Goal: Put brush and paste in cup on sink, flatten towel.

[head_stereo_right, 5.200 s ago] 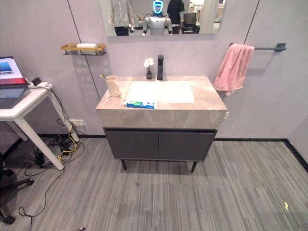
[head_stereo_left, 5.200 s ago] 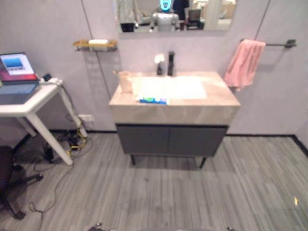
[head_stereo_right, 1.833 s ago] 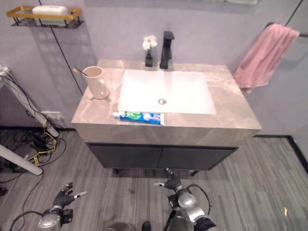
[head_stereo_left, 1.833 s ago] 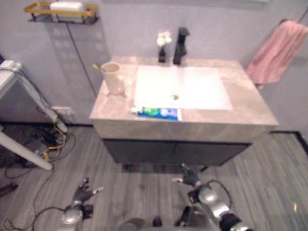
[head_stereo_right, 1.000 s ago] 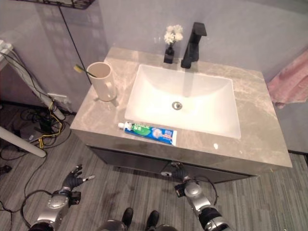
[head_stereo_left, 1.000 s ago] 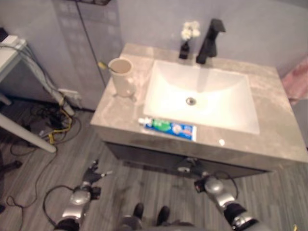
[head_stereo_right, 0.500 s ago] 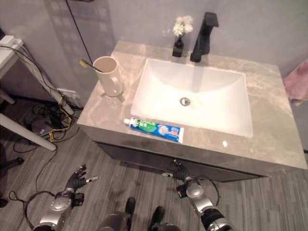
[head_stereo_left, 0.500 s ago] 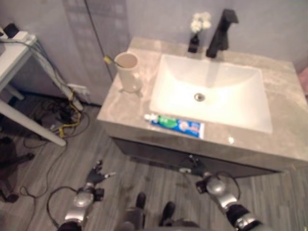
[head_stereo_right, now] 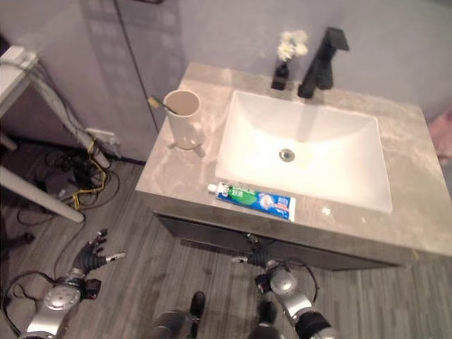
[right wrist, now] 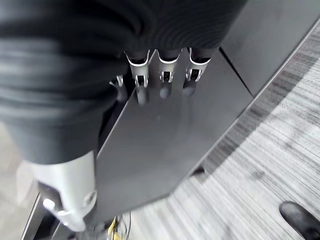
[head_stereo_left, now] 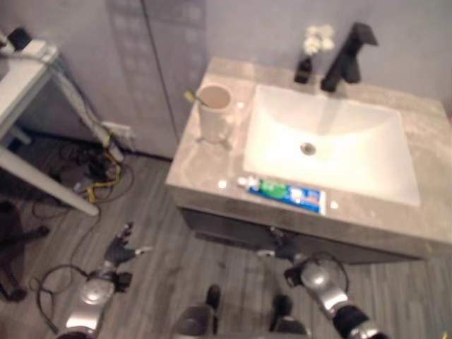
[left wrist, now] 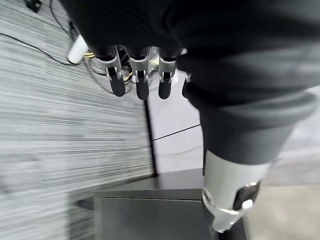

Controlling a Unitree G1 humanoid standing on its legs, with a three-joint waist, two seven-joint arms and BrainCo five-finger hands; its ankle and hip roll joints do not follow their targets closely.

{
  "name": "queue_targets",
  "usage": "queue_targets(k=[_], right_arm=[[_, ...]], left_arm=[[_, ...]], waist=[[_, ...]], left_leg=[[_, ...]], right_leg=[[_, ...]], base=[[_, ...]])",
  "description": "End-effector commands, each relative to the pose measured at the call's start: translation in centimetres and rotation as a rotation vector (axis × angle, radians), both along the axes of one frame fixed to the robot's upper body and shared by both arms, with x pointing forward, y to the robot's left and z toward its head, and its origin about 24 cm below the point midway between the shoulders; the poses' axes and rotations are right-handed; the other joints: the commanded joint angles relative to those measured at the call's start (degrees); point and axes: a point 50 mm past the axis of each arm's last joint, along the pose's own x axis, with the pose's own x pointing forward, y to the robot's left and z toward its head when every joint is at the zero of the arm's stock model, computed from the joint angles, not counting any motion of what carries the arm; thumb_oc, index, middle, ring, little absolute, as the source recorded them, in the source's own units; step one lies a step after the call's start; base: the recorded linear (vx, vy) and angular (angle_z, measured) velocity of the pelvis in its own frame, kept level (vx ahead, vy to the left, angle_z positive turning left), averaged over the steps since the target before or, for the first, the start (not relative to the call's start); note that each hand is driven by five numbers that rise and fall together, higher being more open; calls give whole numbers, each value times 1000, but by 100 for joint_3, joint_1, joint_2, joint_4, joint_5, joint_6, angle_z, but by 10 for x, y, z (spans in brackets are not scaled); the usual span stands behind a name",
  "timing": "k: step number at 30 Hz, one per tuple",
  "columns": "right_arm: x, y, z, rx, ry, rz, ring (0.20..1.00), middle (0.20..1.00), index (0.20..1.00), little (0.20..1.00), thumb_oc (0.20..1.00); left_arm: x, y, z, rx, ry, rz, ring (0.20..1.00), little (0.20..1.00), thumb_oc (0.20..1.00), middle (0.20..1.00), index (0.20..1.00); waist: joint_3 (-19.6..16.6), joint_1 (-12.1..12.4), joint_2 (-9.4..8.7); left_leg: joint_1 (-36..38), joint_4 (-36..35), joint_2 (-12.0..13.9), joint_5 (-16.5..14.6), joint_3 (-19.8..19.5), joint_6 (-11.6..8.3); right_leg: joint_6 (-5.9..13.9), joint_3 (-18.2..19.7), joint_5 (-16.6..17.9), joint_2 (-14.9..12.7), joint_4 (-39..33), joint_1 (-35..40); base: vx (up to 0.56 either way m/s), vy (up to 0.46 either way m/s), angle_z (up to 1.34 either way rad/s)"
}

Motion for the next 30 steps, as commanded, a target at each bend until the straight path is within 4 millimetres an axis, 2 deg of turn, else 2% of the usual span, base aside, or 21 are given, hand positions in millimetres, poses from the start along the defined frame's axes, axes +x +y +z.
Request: queue_targets(k=[1,2,3,5,6,7,8,9,10,12,13,14,15,18,19,20,21,25,26,28,30], right_arm=[[36,-25,49,-26,-227,13,1000,1000,1000,1000,1000],[36,-25,49,-26,-227,13,1000,1000,1000,1000,1000],[38,-30,52,-42,-240,7,1000,1000,1000,1000,1000],[43,-42,60,-76,-272,-28,1000,1000,1000,1000,1000],[43,-43,60,-77,-272,-28,1000,1000,1000,1000,1000],[44,-43,61,-78,-274,-29,1000,1000,1000,1000,1000],[44,-43,61,-60,-276,-33,1000,1000,1000,1000,1000],[43,-42,60,-57,-269,-31,1000,1000,1000,1000,1000],[43,-41,59,-52,-266,-34,1000,1000,1000,1000,1000],[44,-42,59,-52,-267,-34,1000,1000,1000,1000,1000],[42,-47,58,-63,-261,-51,1000,1000,1000,1000,1000],[42,-47,58,-63,-260,-50,1000,1000,1000,1000,1000],[42,-50,58,-79,-263,-58,1000,1000,1000,1000,1000],[36,-52,60,-99,-285,-25,1000,1000,1000,1000,1000],[36,-51,60,-99,-285,-24,1000,1000,1000,1000,1000],[30,-60,56,-137,-268,-30,1000,1000,1000,1000,1000],[30,-59,55,-136,-267,-28,1000,1000,1000,1000,1000],[18,-88,50,-205,-237,-117,1000,1000,1000,1000,1000],[17,-88,49,-203,-236,-115,1000,1000,1000,1000,1000],[8,-106,41,-246,-192,-190,1000,1000,1000,1000,1000],[8,-106,40,-244,-191,-189,1000,1000,1000,1000,1000]], left_arm=[[12,12,31,124,-80,-120,1000,1000,1000,1000,1000],[12,12,31,124,-80,-120,1000,1000,1000,1000,1000],[15,10,35,137,-98,-143,1000,1000,1000,1000,1000],[21,5,36,162,-106,-167,1000,1000,1000,1000,1000],[21,4,36,162,-106,-167,1000,1000,1000,1000,1000],[21,2,38,165,-114,-183,1000,1000,1000,1000,1000],[16,3,48,192,-146,-208,1000,1000,1000,1000,1000],[12,3,51,199,-149,-215,1000,1000,1000,1000,1000],[10,4,57,227,-162,-236,1000,1000,1000,1000,1000],[10,4,60,238,-171,-249,1000,1000,1000,1000,1000],[9,2,72,264,-204,-290,1000,1000,1000,1000,1000],[8,2,72,264,-202,-289,1000,1000,1000,1000,1000],[3,4,81,280,-226,-311,1000,1000,1000,1000,1000],[-7,12,102,342,-259,-338,1000,1000,1000,1000,1000],[-8,12,102,342,-258,-338,1000,1000,1000,1000,1000],[-13,13,111,368,-265,-371,1000,1000,1000,1000,1000],[-14,13,112,369,-263,-370,1000,1000,1000,1000,1000],[-28,15,146,485,-273,-465,1000,1000,1000,1000,1000],[-29,15,147,486,-271,-464,1000,1000,1000,1000,1000],[-32,12,163,496,-296,-506,1000,1000,1000,1000,1000],[-33,12,164,497,-294,-505,1000,1000,1000,1000,1000]], waist=[[-245,-212,117],[-248,-215,119],[-262,-241,146],[-335,-420,223],[-327,-397,218],[-307,-306,205],[-275,-122,144],[-270,-80,130],[-255,-41,112],[-259,-23,117],[-341,-77,178],[-344,-74,179],[-402,-74,238],[-448,-49,289],[-450,-50,287],[-462,-19,332],[-468,-24,327],[-484,-4,429],[-488,-11,419],[-507,-12,469],[-511,-19,460]], left_leg=[[-230,-1019,1341,620,-380,-684],[-235,-1019,1342,620,-384,-685],[-346,-1019,1415,715,-257,-774],[-388,-1019,1451,708,746,-690],[-370,-1019,1448,700,773,-685],[-252,-1019,1355,669,712,-653],[-256,-623,1118,335,366,-532],[-310,-558,1054,299,290,-501],[-396,-567,999,408,226,-492],[-416,-606,979,430,132,-494],[-400,-823,950,556,107,-512],[-373,-852,963,559,115,-518],[-309,-1004,937,675,101,-529],[-233,-1019,927,652,148,-527],[-233,-1019,928,652,150,-526],[-219,-1019,943,636,142,-530],[-218,-1019,944,635,144,-530],[-218,-1019,944,631,120,-532],[-217,-1019,945,630,120,-531],[-228,-1019,945,646,92,-535],[-230,-1019,945,646,90,-536]], right_leg=[[-172,-440,-382,443,-356,-88],[-173,-444,-382,445,-357,-90],[-198,-533,-380,516,-465,-82],[-207,-663,-303,489,-716,-44],[-203,-639,-300,483,-719,-39],[-220,-529,-305,476,-727,-15],[-289,-260,-331,485,-674,8],[-314,-193,-338,491,-673,-1],[-354,-208,-273,478,-715,-57],[-352,-181,-265,488,-744,-78],[-335,-231,-232,480,-822,-90],[-335,-225,-240,489,-819,-82],[-317,-221,-222,483,-821,-96],[-307,-143,-229,474,-774,-114],[-307,-141,-230,474,-773,-116],[-298,-137,-239,465,-763,-112],[-298,-136,-239,467,-763,-111],[-254,-192,-240,451,-756,-89],[-254,-192,-239,452,-756,-88],[-244,-209,-223,458,-786,-68],[-244,-212,-221,460,-791,-66]], base=[[106,-408,113],[123,-516,121],[57,-211,94],[101,-166,69],[95,-15,5],[134,-73,1],[147,-85,-24],[67,-100,-54],[-22,-34,-58],[2,-29,-92],[45,-19,-64],[93,24,14],[81,41,29],[66,40,2],[43,18,-17],[24,12,-8],[43,27,-10],[16,25,0],[0,19,5],[-6,16,7],[-8,12,8]])
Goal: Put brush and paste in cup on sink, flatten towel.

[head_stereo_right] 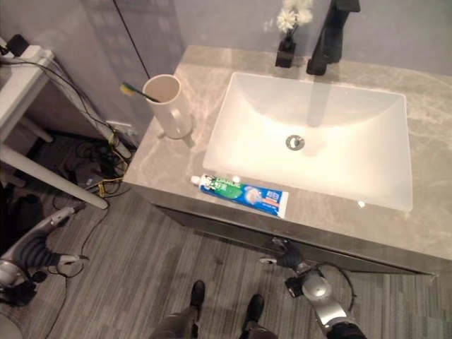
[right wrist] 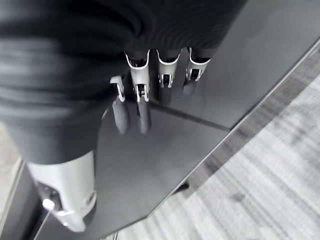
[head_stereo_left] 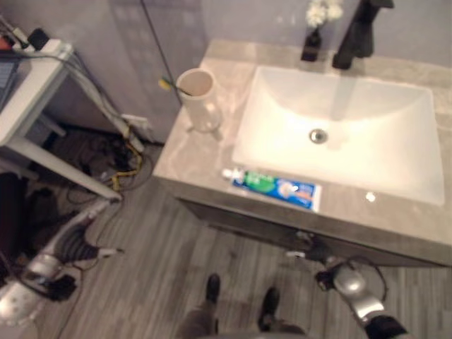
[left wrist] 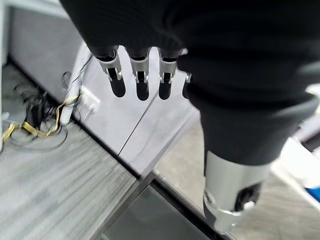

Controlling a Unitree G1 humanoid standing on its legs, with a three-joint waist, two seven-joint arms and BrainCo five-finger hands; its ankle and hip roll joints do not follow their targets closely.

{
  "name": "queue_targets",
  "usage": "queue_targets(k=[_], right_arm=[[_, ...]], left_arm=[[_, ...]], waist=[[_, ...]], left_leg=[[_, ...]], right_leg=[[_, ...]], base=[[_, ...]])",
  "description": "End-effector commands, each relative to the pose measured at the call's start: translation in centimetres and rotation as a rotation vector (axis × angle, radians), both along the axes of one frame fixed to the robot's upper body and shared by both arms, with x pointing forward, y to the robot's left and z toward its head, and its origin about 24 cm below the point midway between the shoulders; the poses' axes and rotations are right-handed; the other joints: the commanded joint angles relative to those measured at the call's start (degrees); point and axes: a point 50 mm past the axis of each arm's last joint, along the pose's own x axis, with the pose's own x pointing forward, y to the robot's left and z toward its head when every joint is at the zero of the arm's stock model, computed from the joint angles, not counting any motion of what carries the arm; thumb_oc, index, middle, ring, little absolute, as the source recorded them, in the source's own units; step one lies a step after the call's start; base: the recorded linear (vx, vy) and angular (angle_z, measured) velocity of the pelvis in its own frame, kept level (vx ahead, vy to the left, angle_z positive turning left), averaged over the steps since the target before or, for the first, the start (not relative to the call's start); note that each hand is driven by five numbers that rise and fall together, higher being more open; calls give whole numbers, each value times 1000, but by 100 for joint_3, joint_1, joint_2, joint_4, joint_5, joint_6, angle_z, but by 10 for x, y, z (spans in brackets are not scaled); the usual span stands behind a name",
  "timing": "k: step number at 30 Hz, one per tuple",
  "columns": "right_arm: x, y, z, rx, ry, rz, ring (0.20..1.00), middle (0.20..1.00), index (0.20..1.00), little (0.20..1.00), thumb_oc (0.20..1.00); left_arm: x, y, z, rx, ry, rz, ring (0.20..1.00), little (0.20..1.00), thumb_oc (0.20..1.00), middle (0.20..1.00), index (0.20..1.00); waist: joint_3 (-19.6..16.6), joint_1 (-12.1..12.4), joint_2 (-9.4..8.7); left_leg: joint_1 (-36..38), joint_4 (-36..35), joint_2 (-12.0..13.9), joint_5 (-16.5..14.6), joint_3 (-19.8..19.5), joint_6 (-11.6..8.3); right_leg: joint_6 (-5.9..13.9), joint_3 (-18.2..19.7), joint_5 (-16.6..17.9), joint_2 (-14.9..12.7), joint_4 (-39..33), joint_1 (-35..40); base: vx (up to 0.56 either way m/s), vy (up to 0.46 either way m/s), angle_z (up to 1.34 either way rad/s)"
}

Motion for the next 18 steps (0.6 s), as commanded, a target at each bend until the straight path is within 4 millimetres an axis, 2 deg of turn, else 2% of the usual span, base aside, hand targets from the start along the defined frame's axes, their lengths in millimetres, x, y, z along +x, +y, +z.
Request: queue_targets(k=[1,3,6,11,12,14,16,18], right_arm=[[10,-32,10,-101,-54,-116,1000,1000,1000,1000,1000],[7,-36,7,-108,-35,-131,1000,1000,1000,1000,1000],[-15,-53,-12,-104,69,-251,1000,1000,1000,1000,1000],[-27,-54,-24,-106,146,-264,1000,1000,1000,1000,1000],[-35,-54,-31,-109,191,-262,1000,1000,1000,1000,1000],[-38,-55,-32,-114,206,-262,1000,1000,1000,1000,1000],[-50,-54,-41,-110,266,-263,1000,1000,1000,1000,1000],[-51,-54,-43,-111,280,-265,1000,1000,1000,1000,1000]], left_arm=[[6,-3,31,27,-80,-86,1000,1000,1000,1000,1000],[7,-5,36,31,-89,-104,1000,1000,1000,1000,1000],[15,-17,53,27,-131,-183,1000,1000,1000,1000,1000],[24,-24,60,39,-177,-224,1000,1000,1000,1000,1000],[28,-29,63,56,-190,-249,1000,1000,1000,1000,1000],[31,-30,63,72,-196,-256,1000,1000,1000,1000,1000],[38,-35,65,93,-204,-286,1000,1000,1000,1000,1000],[41,-36,65,95,-208,-295,1000,1000,1000,1000,1000]], waist=[[-178,-17,-204],[-189,-28,-203],[-231,-35,-163],[-273,-88,-159],[-283,-136,-164],[-279,-130,-169],[-301,-202,-193],[-305,-223,-201]], left_leg=[[28,7,269,-74,-264,163],[26,7,259,-77,-267,162],[89,7,237,-150,-235,163],[141,7,176,-218,-207,200],[187,7,153,-265,-167,221],[224,7,148,-293,-123,235],[294,7,129,-352,-36,266],[323,7,118,-376,23,276]], right_leg=[[334,-214,-511,-180,158,150],[341,-211,-494,-181,138,154],[371,-132,-434,-186,44,213],[402,45,-344,-214,-12,184],[413,145,-320,-221,-12,168],[423,218,-304,-227,-12,167],[440,383,-278,-236,-12,140],[456,450,-258,-241,-12,124]], base=[[-17,26,6],[-13,24,6],[-5,42,-2],[-11,59,-6],[-6,58,-23],[-4,49,-36],[1,48,-28],[2,43,-24]])
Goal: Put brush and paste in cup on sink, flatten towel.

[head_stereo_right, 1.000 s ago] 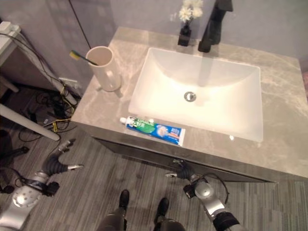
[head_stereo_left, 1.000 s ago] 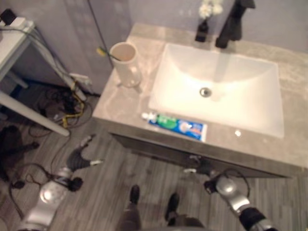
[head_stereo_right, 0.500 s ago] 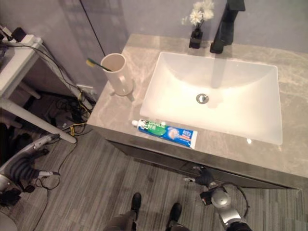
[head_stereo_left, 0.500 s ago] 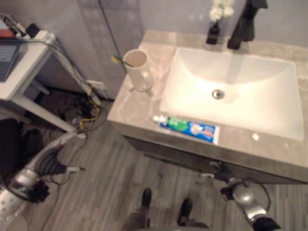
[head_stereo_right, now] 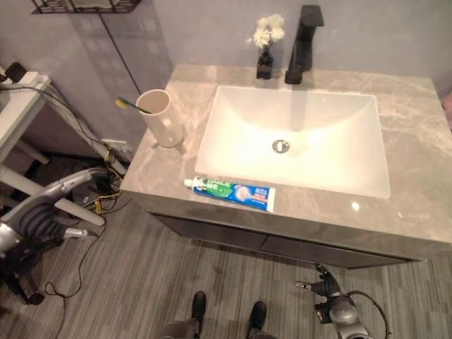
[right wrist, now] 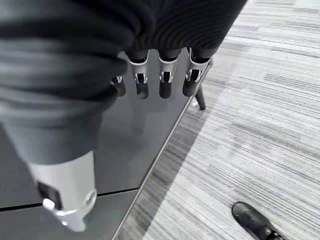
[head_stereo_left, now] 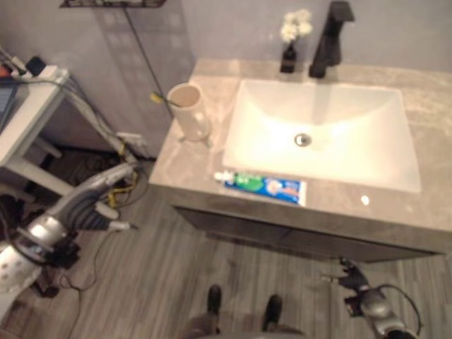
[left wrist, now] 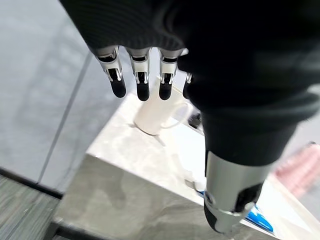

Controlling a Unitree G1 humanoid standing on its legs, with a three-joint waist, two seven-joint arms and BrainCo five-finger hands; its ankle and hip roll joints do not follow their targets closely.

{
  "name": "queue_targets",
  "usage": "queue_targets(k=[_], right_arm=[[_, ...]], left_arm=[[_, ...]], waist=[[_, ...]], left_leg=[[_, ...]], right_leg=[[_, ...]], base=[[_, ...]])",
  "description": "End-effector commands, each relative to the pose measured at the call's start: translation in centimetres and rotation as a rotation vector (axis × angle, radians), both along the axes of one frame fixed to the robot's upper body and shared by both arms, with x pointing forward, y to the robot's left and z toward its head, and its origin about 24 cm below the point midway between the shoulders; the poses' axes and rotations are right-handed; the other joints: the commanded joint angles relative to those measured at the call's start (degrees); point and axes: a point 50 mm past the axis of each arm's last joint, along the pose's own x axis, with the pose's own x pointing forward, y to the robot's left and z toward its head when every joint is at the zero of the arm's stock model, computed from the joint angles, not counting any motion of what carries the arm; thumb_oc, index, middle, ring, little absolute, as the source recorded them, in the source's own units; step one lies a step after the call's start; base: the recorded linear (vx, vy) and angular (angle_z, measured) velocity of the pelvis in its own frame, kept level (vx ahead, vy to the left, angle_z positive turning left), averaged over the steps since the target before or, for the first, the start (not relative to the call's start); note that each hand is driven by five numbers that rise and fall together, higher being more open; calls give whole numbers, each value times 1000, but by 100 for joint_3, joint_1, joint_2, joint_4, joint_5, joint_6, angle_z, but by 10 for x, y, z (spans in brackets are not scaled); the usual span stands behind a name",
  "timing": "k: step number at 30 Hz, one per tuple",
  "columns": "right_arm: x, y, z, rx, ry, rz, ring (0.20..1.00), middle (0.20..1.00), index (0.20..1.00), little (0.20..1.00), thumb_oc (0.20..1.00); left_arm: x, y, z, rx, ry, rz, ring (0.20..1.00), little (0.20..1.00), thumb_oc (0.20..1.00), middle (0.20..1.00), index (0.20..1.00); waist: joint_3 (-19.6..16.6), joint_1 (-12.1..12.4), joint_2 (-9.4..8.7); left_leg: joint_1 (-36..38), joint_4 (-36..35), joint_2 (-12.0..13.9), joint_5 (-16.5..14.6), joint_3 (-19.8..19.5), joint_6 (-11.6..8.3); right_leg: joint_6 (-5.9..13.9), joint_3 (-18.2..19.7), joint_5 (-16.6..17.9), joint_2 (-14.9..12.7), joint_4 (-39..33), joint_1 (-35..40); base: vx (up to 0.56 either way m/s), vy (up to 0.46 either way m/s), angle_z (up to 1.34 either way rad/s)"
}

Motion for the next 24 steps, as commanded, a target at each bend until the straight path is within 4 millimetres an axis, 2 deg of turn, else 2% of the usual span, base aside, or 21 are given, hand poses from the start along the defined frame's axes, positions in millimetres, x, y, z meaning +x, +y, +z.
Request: queue_targets(k=[1,10,11,16,24], right_arm=[[5,8,-1,8,6,56,1000,1000,1000,1000,1000],[9,22,-4,61,-4,83,1000,1000,1000,1000,1000],[15,29,-2,81,-22,107,1000,1000,1000,1000,1000],[25,39,3,92,-50,174,1000,1000,1000,1000,1000],[35,43,8,78,-80,198,1000,1000,1000,1000,1000]], left_arm=[[8,0,10,31,-61,-19,1000,1000,1000,1000,1000],[27,-1,-8,-20,-8,-12,1000,1000,1000,1000,1000],[34,-3,-16,-44,6,-6,1000,1000,1000,1000,1000],[48,-10,-29,-149,43,-8,1000,1000,1000,1000,1000],[63,-19,-22,-162,-12,-22,1000,1000,1000,1000,1000]], waist=[[-108,-158,-190],[-104,-331,-144],[-89,-402,-117],[-75,-499,-62],[-39,-574,-84]], left_leg=[[159,22,114,-397,-271,243],[174,22,106,-429,22,247],[119,22,98,-406,86,233],[-77,22,92,-348,226,204],[-360,22,147,-267,442,136]], right_leg=[[398,14,-382,-249,-12,143],[433,274,-318,-286,-12,-16],[439,303,-293,-300,-12,-95],[441,402,-232,-319,-12,-372],[460,610,-147,-276,-12,-793]], base=[[6,51,-27],[22,17,-25],[13,3,-13],[19,-7,-11],[24,-30,-18]])
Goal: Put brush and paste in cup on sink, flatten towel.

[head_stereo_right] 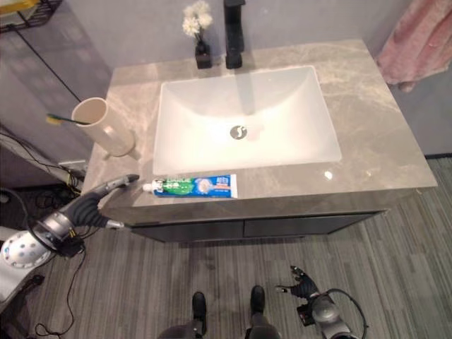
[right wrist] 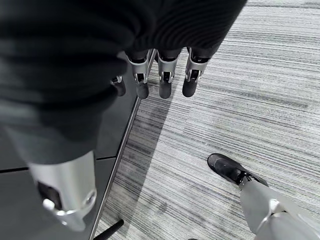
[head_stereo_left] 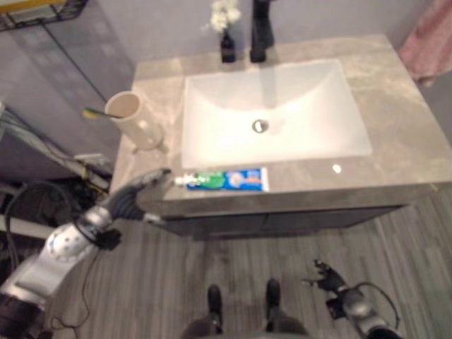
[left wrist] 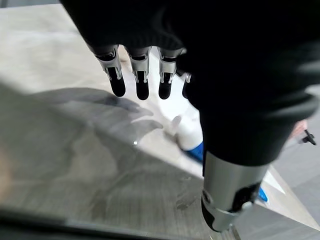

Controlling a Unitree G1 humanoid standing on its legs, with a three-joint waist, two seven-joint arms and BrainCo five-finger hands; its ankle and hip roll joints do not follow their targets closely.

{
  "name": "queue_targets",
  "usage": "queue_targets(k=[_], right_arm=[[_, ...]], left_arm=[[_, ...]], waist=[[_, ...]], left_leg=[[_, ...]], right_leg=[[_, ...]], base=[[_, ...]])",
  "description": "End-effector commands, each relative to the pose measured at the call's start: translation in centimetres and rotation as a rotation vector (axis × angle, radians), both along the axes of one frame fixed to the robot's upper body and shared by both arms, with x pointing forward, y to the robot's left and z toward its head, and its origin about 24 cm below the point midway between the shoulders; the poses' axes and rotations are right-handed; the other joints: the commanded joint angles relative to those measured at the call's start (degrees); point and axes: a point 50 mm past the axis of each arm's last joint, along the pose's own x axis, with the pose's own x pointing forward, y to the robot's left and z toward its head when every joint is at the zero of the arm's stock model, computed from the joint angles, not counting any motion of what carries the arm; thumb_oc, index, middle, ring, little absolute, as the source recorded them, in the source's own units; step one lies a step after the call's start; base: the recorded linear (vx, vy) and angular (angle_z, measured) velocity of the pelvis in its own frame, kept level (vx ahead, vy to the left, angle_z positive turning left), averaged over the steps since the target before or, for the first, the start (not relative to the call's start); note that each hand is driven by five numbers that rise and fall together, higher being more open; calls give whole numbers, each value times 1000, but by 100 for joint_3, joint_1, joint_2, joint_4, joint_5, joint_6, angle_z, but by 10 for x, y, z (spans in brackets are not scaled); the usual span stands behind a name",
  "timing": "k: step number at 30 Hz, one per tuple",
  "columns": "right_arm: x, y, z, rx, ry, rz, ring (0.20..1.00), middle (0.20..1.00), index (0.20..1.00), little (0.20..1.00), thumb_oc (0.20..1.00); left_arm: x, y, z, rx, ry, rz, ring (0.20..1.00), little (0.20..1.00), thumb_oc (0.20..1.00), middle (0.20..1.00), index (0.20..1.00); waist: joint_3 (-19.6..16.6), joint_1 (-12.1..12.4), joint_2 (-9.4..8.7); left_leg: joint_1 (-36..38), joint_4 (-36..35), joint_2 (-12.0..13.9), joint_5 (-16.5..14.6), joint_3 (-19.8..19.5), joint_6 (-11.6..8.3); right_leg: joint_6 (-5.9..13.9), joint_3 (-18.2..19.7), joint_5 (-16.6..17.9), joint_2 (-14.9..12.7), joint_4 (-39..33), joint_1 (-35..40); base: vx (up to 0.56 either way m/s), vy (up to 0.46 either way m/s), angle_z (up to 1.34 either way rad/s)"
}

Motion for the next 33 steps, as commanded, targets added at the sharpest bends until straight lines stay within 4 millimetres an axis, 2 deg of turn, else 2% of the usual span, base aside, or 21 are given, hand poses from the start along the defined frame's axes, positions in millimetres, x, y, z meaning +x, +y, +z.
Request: queue_targets(k=[1,10,20,27,29,30,31,33], right_arm=[[21,2,14,-11,-90,25,1000,1000,1000,1000,1000],[22,1,13,-16,-95,-7,1000,1000,1000,1000,1000],[22,7,12,1,-99,5,1000,1000,1000,1000,1000],[18,9,8,3,-82,3,1000,1000,1000,1000,1000],[17,9,8,1,-82,7,1000,1000,1000,1000,1000],[16,10,8,2,-82,6,1000,1000,1000,1000,1000],[16,10,8,0,-82,8,1000,1000,1000,1000,1000],[16,12,7,6,-83,17,1000,1000,1000,1000,1000]], left_arm=[[16,-4,28,-25,-155,7,1000,1000,1000,1000,1000],[33,-12,44,-17,-227,-1,1000,1000,1000,1000,1000],[36,-25,38,-1,-193,-55,1000,1000,1000,1000,1000],[31,-32,38,95,-185,-119,1000,1000,1000,1000,1000],[29,-35,40,155,-187,-151,454,454,454,454,454],[29,-35,40,155,-187,-151,385,385,385,385,385],[29,-36,40,166,-186,-158,200,200,200,200,200],[29,-35,37,187,-181,-159,200,200,200,200,200]], waist=[[133,-199,-217],[69,-318,-290],[-6,-369,-347],[-8,-366,-358],[0,-372,-354],[2,-370,-356],[2,-369,-358],[-6,-378,-359]], left_leg=[[-20,65,158,-234,-421,44],[-140,65,240,-189,-353,0],[-159,65,277,-163,-321,-14],[-122,65,294,-175,-307,-7],[-95,65,292,-192,-302,-1],[-92,65,292,-192,-301,0],[-83,65,289,-205,-302,3],[-56,65,280,-245,-285,13]], right_leg=[[490,-222,-440,-286,-9,57],[476,-169,-432,-223,-9,-90],[466,-119,-440,-185,-9,-134],[461,-94,-449,-177,-9,-121],[463,-92,-450,-184,-9,-99],[463,-92,-450,-185,-9,-97],[465,-84,-454,-184,-9,-87],[468,-80,-456,-196,-9,-67]], base=[[25,-36,-10],[37,-32,-8],[10,-7,-1],[4,0,0],[0,0,0],[0,0,0],[0,0,0],[0,0,0]])
